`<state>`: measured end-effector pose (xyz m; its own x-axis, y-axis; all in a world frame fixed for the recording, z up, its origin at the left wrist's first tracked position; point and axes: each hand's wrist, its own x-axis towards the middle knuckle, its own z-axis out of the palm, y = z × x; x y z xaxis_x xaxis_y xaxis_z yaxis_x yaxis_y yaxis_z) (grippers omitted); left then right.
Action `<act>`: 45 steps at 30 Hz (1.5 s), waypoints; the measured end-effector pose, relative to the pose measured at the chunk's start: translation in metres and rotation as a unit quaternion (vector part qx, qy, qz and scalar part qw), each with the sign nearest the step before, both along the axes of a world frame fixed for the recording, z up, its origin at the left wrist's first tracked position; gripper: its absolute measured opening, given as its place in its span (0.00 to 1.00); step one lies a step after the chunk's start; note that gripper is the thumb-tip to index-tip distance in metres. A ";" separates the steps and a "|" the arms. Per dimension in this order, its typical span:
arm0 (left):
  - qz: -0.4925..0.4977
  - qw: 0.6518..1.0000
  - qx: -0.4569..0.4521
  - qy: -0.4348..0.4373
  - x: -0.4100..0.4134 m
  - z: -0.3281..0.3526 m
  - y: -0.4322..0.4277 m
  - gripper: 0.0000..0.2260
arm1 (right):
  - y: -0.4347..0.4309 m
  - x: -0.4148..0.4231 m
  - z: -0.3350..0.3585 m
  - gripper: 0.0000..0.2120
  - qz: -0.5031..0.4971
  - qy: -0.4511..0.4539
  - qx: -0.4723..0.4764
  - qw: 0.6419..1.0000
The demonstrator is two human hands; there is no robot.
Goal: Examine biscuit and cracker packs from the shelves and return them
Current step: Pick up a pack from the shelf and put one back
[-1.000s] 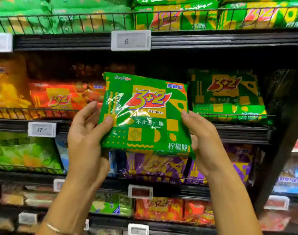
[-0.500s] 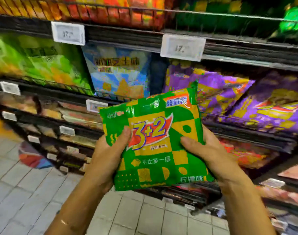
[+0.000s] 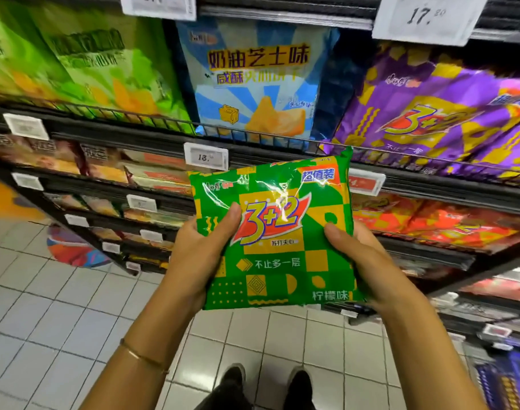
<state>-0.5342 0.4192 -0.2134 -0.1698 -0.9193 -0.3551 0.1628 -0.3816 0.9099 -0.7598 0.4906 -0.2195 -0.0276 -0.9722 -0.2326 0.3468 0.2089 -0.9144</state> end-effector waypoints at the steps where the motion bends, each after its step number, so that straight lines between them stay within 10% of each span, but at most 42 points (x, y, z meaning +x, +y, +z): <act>1: -0.009 1.000 0.000 0.007 0.003 0.000 -0.004 0.31 | -0.002 0.005 0.001 0.30 -0.009 0.002 0.005 1.000; 10: -0.101 0.989 0.082 0.075 0.030 -0.027 -0.024 0.11 | -0.007 0.046 -0.009 0.33 -0.080 0.117 0.055 0.988; 15: -0.127 0.982 0.116 0.075 0.041 -0.039 -0.023 0.28 | 0.007 0.059 -0.024 0.36 -0.104 0.124 0.077 0.984; 36: -0.208 0.973 0.056 0.084 0.064 -0.033 -0.021 0.25 | 0.021 0.078 -0.023 0.18 -0.173 -0.038 0.103 0.979; 45: -0.199 0.976 0.040 0.083 0.062 -0.036 -0.023 0.22 | 0.022 0.078 -0.022 0.32 -0.134 -0.045 0.073 0.987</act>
